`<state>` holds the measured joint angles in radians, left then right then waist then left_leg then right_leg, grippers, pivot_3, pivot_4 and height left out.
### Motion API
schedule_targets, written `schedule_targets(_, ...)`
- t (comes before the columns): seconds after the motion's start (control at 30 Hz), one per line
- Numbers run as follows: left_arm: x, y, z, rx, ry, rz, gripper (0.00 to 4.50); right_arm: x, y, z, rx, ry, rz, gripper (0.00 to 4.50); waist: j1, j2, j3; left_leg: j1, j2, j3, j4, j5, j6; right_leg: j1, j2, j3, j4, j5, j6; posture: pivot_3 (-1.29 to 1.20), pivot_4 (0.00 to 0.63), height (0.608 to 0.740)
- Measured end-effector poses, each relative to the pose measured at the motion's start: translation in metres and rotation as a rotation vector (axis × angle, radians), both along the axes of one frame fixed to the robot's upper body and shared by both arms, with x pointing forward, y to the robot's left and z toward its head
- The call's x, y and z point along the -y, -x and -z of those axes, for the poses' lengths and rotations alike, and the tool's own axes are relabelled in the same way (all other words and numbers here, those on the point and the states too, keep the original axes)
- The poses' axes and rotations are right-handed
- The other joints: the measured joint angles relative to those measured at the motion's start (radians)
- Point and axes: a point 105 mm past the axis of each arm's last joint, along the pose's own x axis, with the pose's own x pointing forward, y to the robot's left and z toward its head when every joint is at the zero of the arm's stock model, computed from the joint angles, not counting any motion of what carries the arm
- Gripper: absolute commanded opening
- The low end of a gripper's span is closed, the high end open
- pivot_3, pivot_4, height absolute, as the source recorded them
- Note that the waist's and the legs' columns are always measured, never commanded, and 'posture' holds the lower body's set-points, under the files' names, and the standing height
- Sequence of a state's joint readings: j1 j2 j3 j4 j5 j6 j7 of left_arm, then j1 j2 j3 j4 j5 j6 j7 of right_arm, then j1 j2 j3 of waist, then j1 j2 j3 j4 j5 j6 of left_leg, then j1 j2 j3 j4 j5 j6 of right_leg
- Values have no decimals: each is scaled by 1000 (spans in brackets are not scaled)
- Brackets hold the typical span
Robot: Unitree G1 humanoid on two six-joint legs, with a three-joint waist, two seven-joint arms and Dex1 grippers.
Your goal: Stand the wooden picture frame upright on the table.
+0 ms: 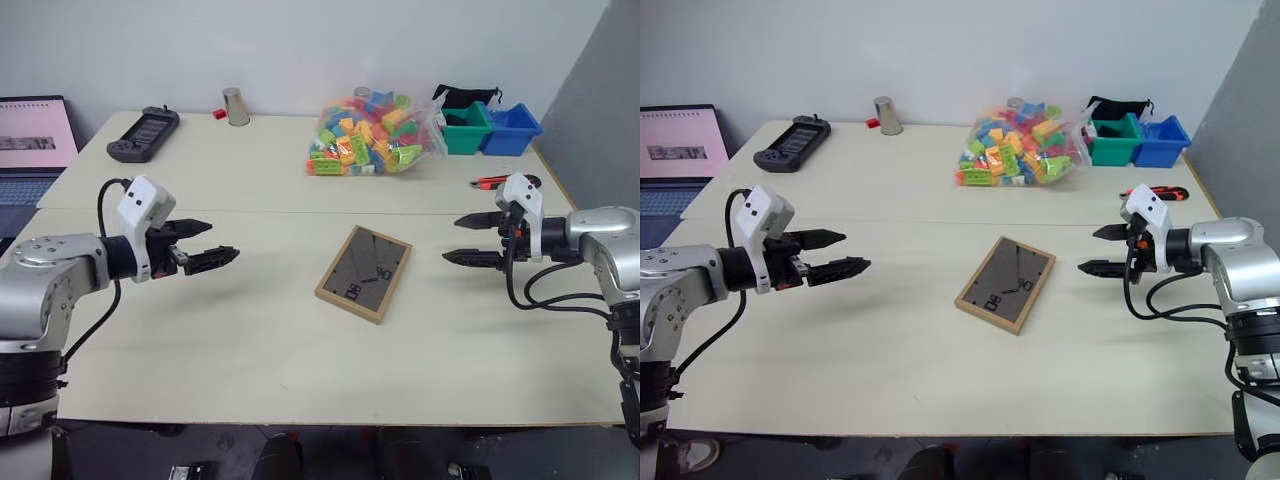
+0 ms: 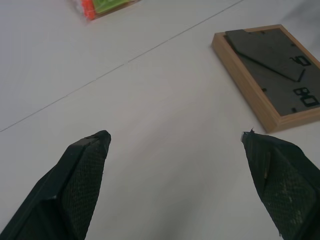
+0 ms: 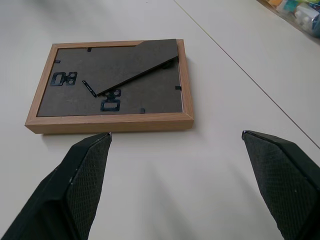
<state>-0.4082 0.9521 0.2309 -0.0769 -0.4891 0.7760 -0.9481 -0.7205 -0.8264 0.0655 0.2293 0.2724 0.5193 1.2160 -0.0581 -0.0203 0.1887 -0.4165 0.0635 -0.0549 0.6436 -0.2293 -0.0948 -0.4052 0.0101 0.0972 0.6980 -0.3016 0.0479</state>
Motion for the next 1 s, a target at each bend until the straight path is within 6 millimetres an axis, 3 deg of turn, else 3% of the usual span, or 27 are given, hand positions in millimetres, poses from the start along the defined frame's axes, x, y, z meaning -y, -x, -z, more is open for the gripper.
schedule_targets(0.1,3,4,4,-10,-7,12,4500,-4,0,4,-19,-19,4,4438,0,0,0,0,0,0,0,0,0,0,0,0,0,0,0,0,150,740)
schedule_targets(0.23,8,3,-5,27,-2,8,4500,-4,0,1,-7,-27,8,4438,1,0,0,0,0,0,0,0,0,0,0,0,0,0,0,0,150,740)
schedule_targets(0.4,6,0,-2,29,-9,-24,4500,-1,1,17,-34,-1,29,4438,1,0,0,0,0,0,0,0,0,0,0,0,0,0,0,0,150,740)
schedule_targets(0.77,19,0,13,-40,1,13,4500,-8,2,12,-4,0,22,4438,0,0,0,0,0,0,0,0,0,0,0,0,0,0,0,0,150,740)
schedule_targets(1.0,23,-7,5,-24,10,19,4500,-12,-1,11,23,-16,38,4438,1,0,0,0,0,0,0,0,0,0,0,0,0,0,0,0,150,740)
